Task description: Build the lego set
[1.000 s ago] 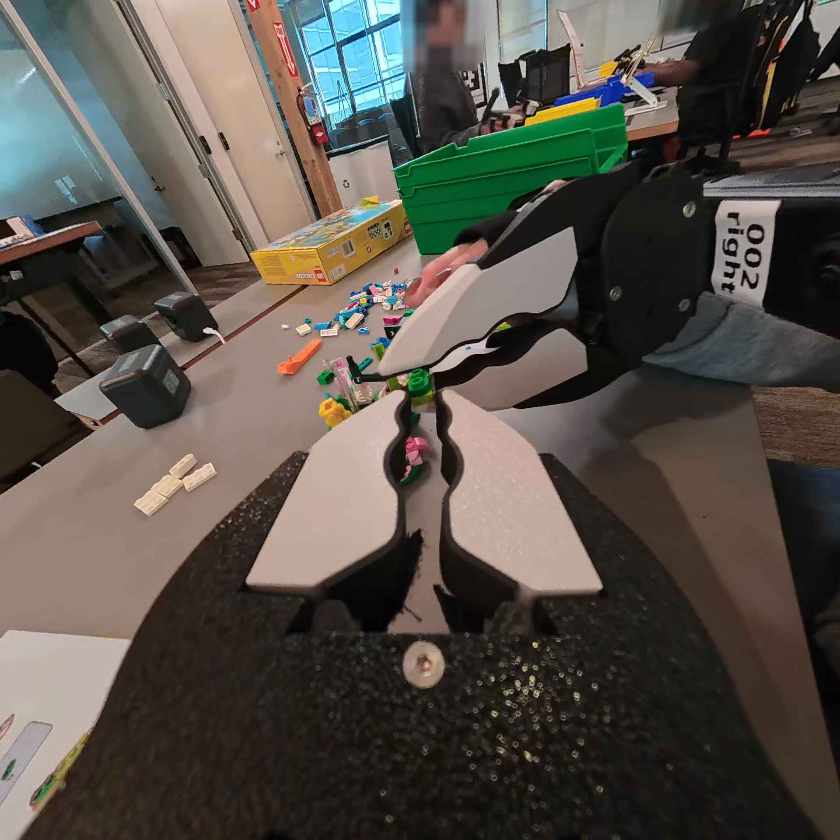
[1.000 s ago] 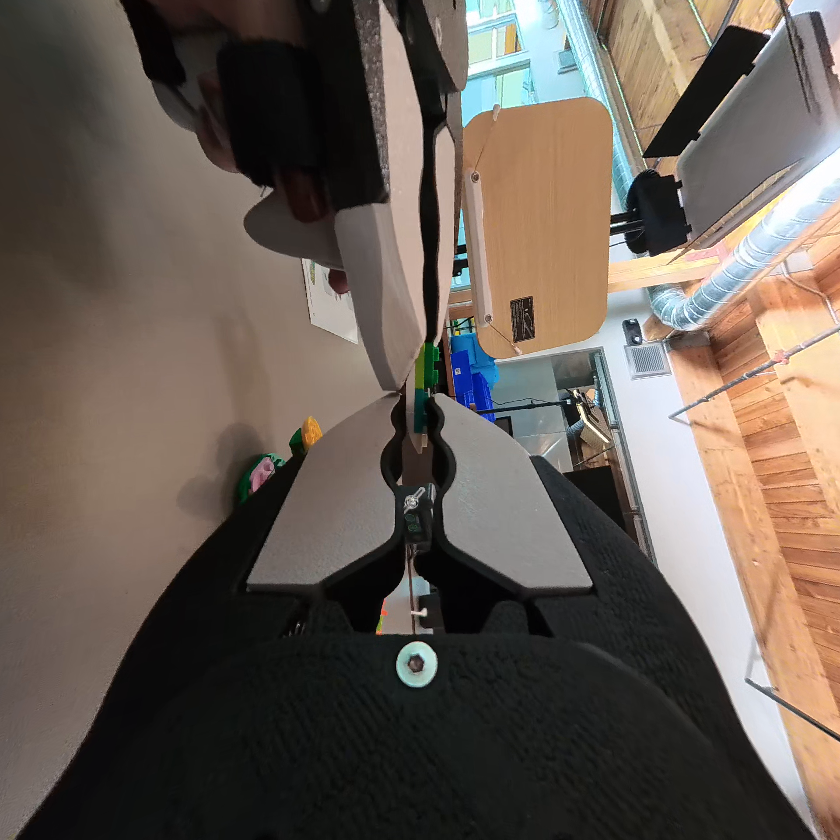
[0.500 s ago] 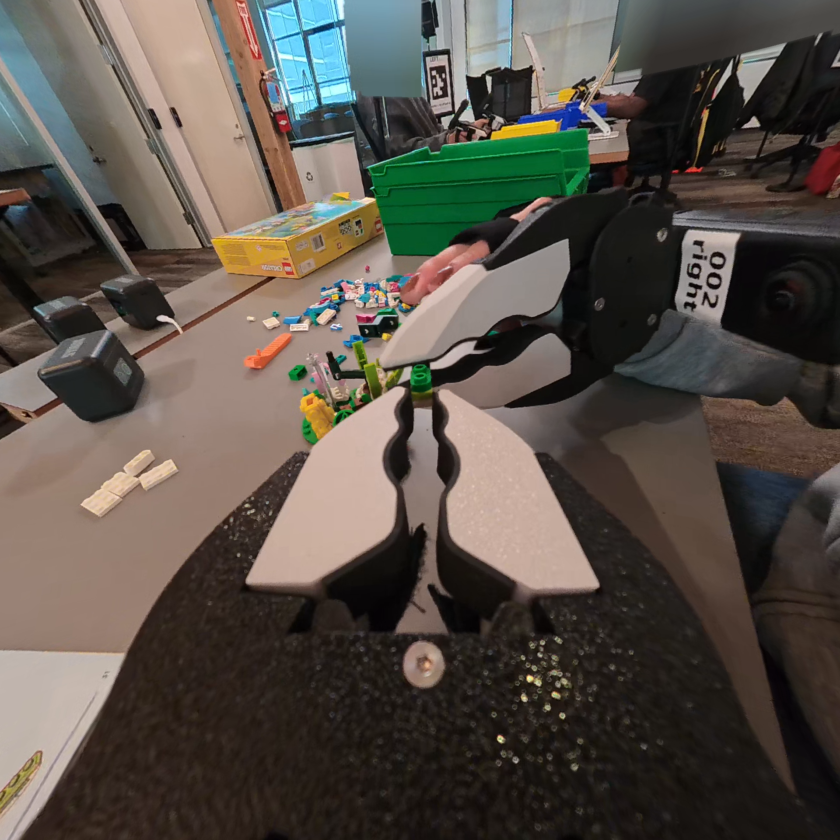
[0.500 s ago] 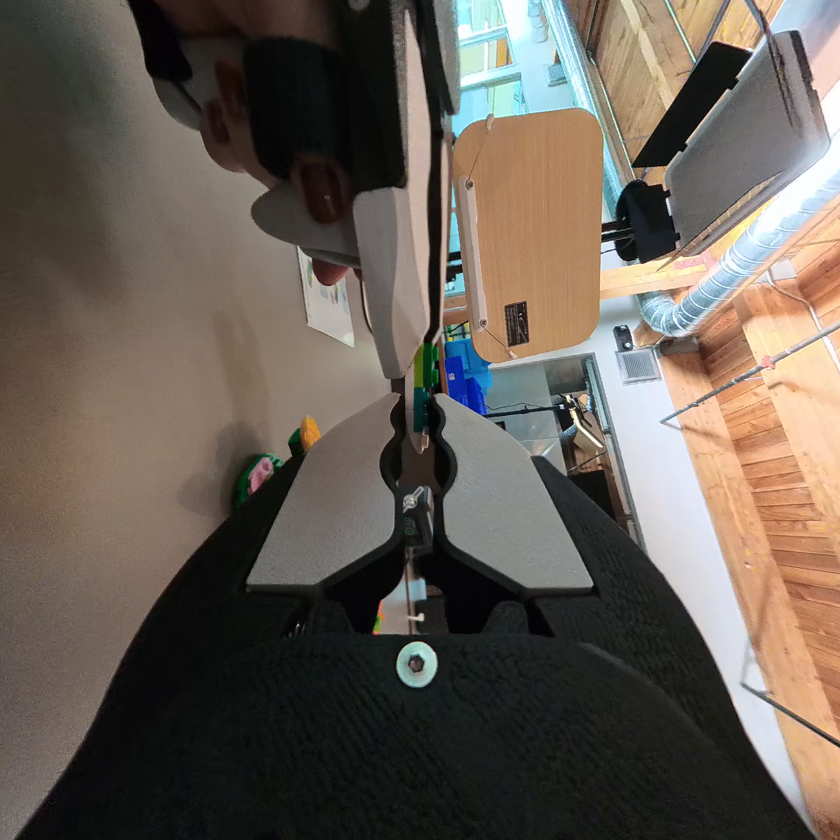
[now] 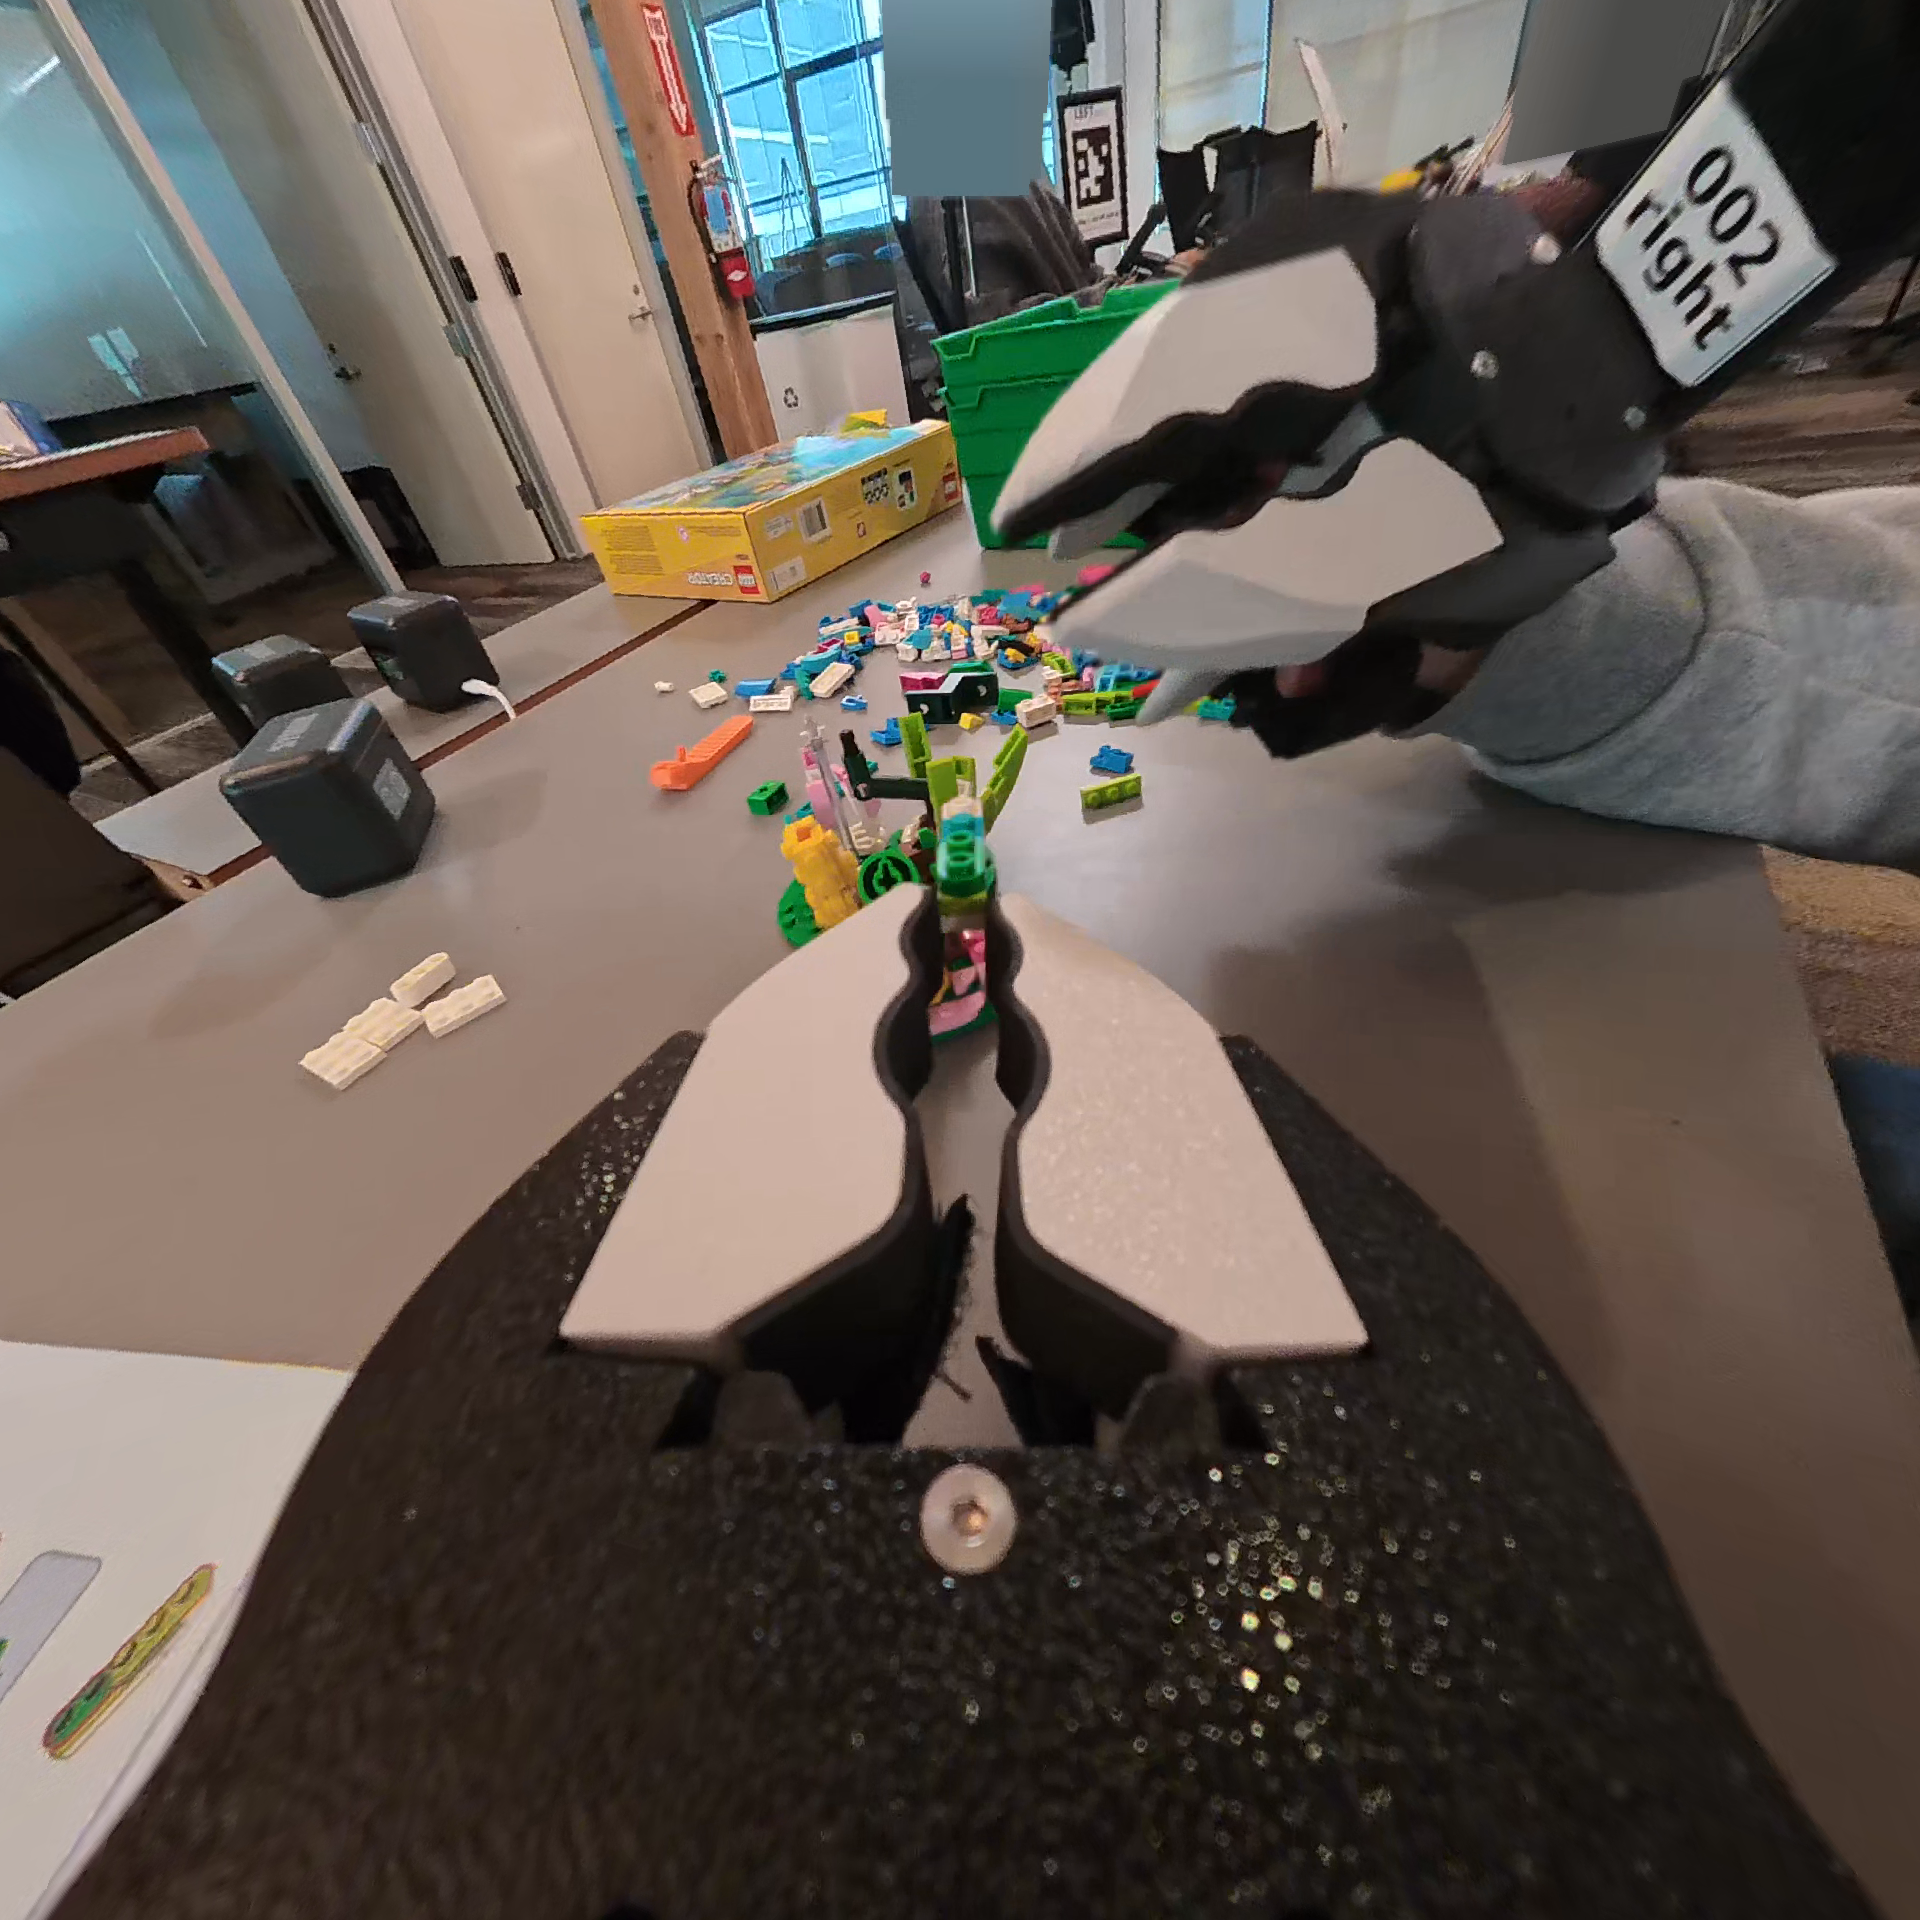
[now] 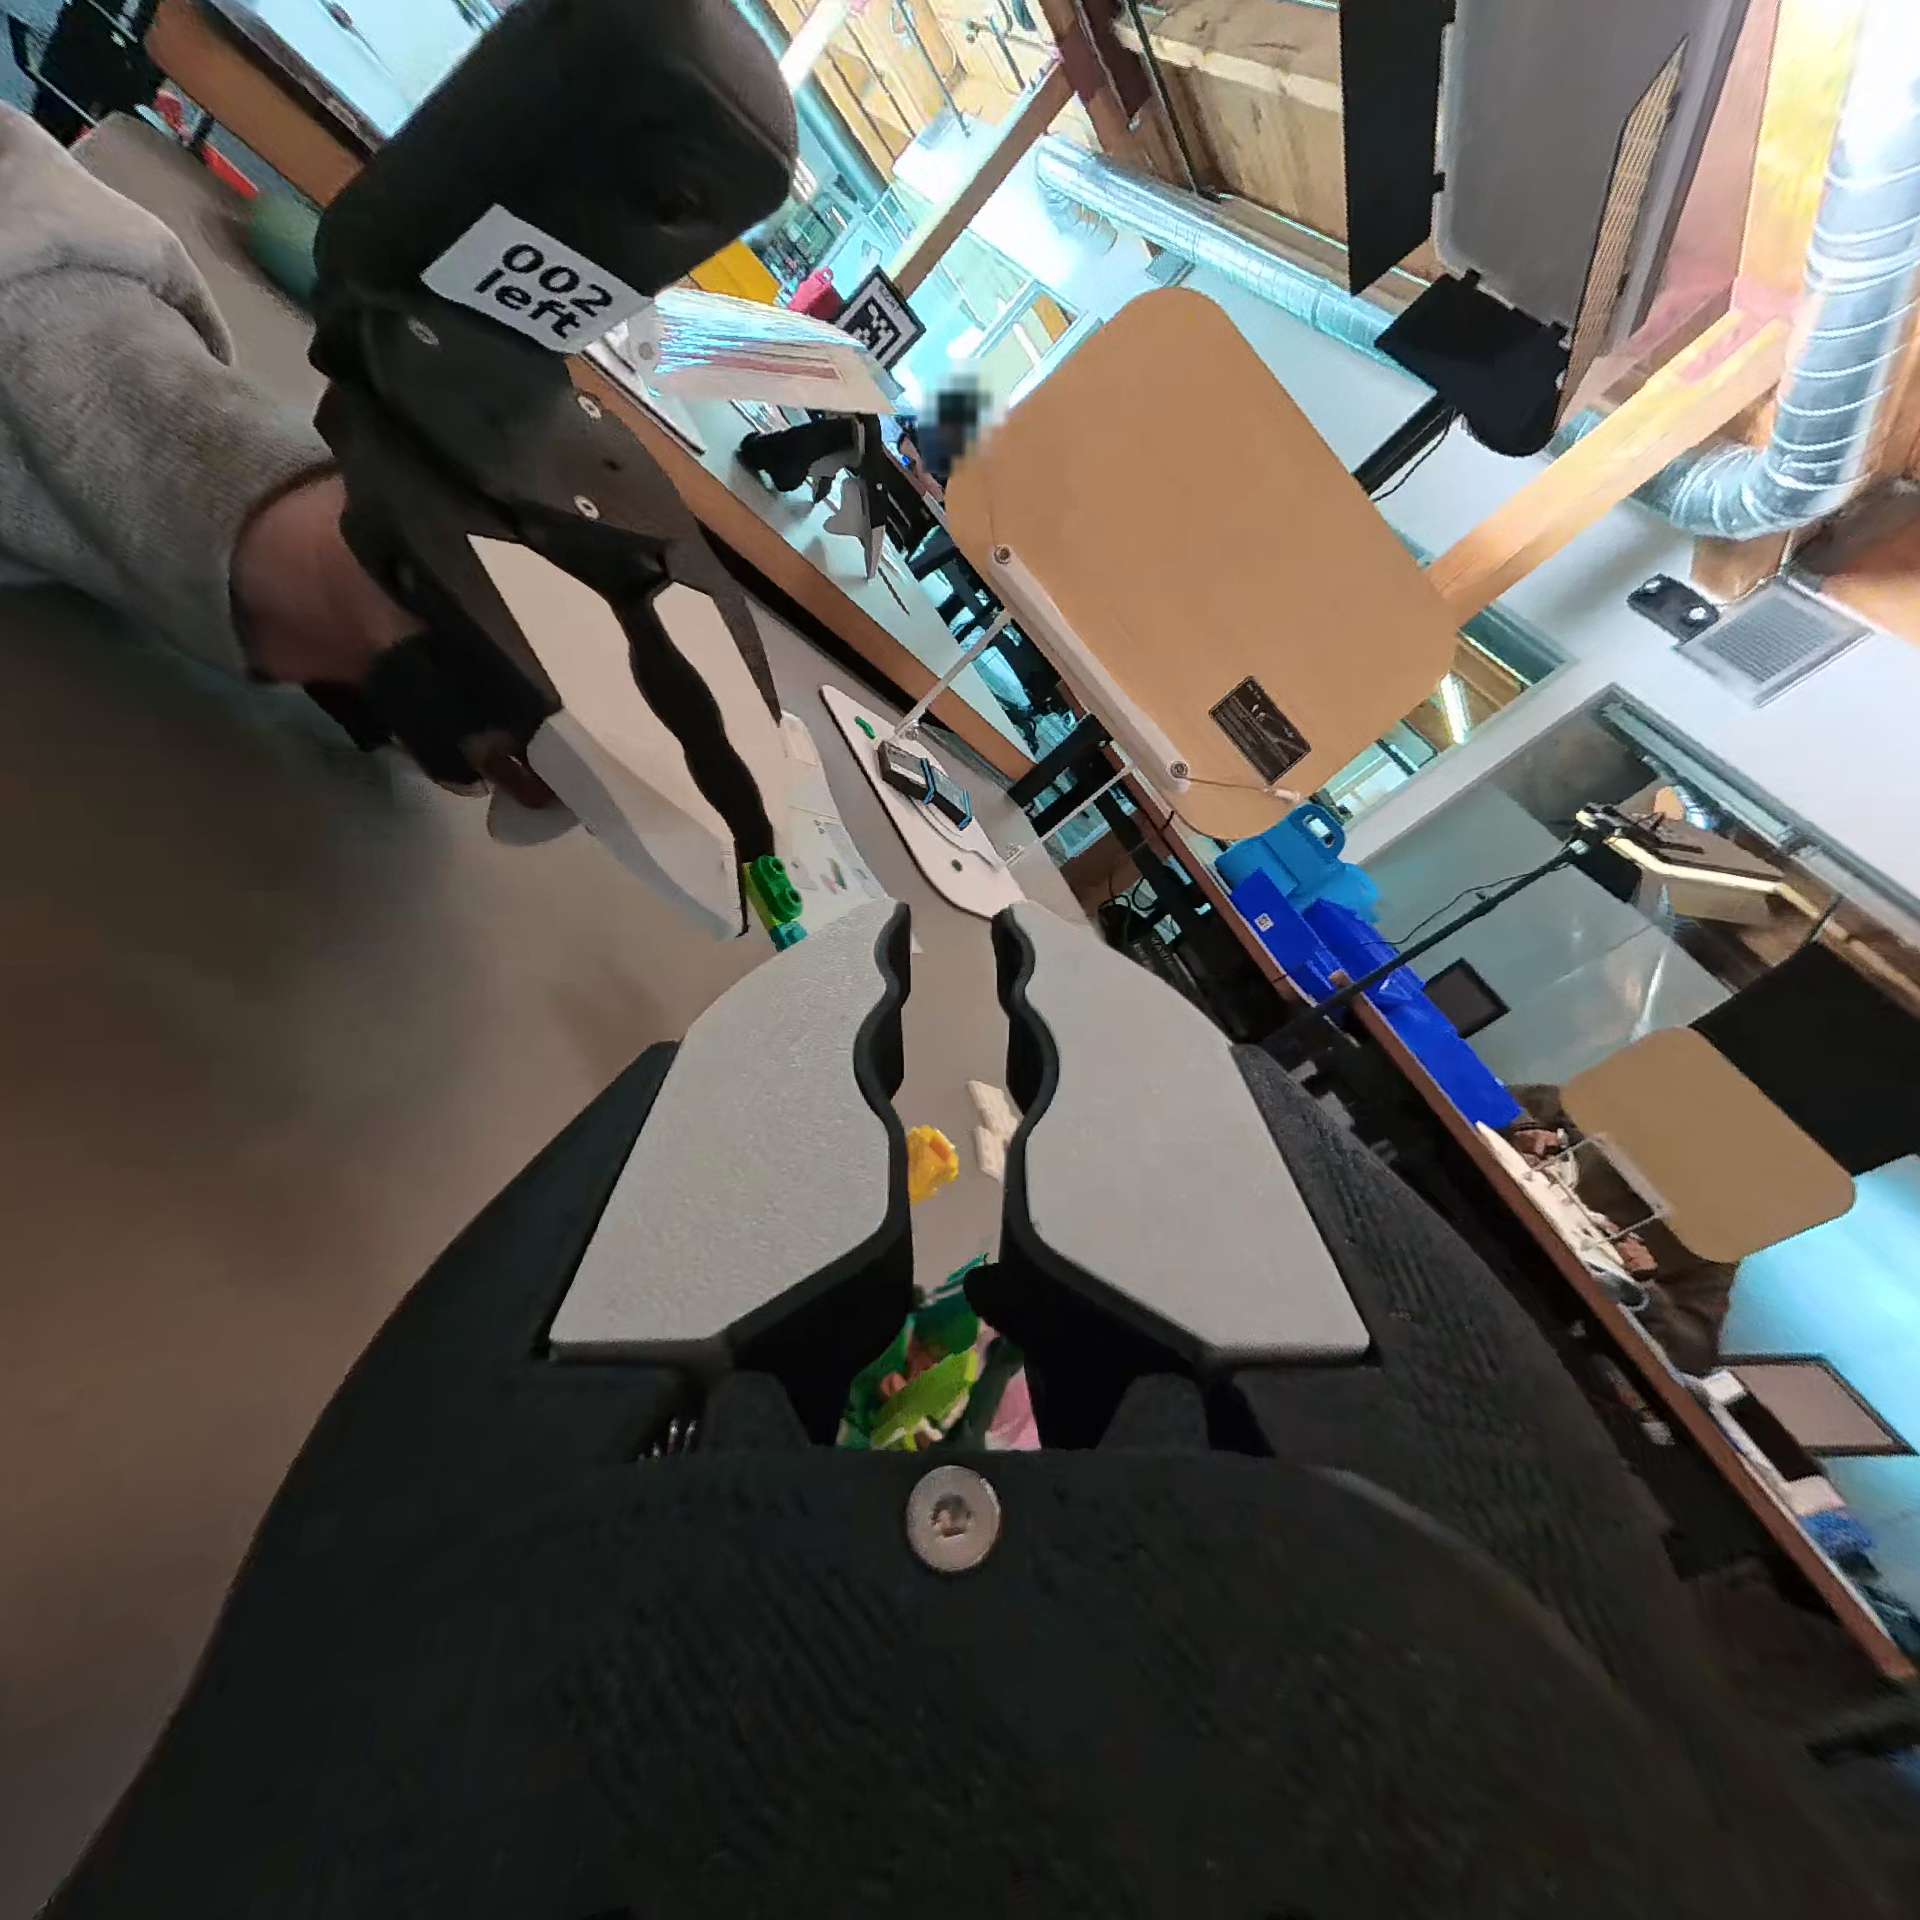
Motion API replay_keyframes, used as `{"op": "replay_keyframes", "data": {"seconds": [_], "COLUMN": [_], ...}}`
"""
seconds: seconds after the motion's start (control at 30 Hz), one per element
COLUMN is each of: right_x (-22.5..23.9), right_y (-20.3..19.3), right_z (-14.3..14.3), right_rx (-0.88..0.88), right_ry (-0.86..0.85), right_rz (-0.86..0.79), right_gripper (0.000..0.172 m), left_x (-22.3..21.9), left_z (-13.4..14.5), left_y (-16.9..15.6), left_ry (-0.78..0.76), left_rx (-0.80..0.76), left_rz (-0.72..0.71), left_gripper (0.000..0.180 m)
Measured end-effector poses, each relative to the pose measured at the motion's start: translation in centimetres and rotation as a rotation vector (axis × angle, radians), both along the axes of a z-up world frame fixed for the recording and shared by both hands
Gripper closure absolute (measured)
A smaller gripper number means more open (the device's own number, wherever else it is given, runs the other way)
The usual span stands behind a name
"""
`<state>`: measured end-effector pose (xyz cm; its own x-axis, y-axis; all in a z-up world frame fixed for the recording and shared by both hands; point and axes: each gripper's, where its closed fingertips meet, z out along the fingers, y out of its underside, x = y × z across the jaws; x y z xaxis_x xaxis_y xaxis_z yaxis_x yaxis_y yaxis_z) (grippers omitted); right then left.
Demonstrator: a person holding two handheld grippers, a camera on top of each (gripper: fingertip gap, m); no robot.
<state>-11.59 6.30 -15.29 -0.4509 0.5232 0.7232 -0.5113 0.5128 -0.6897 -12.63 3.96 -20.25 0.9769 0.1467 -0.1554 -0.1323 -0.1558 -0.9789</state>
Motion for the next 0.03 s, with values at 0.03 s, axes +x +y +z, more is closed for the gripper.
{"op": "replay_keyframes", "data": {"seconds": [0.03], "right_x": [-0.06], "right_y": [-0.1], "right_z": [-0.3], "right_rx": [-0.006], "right_ry": [-0.016], "right_rz": [0.005], "right_gripper": [0.157], "left_x": [0.18], "left_z": [0.07], "left_y": [0.13], "left_ry": [-0.012], "left_rx": [0.007], "left_rz": [-0.008], "left_gripper": [0.173]}}
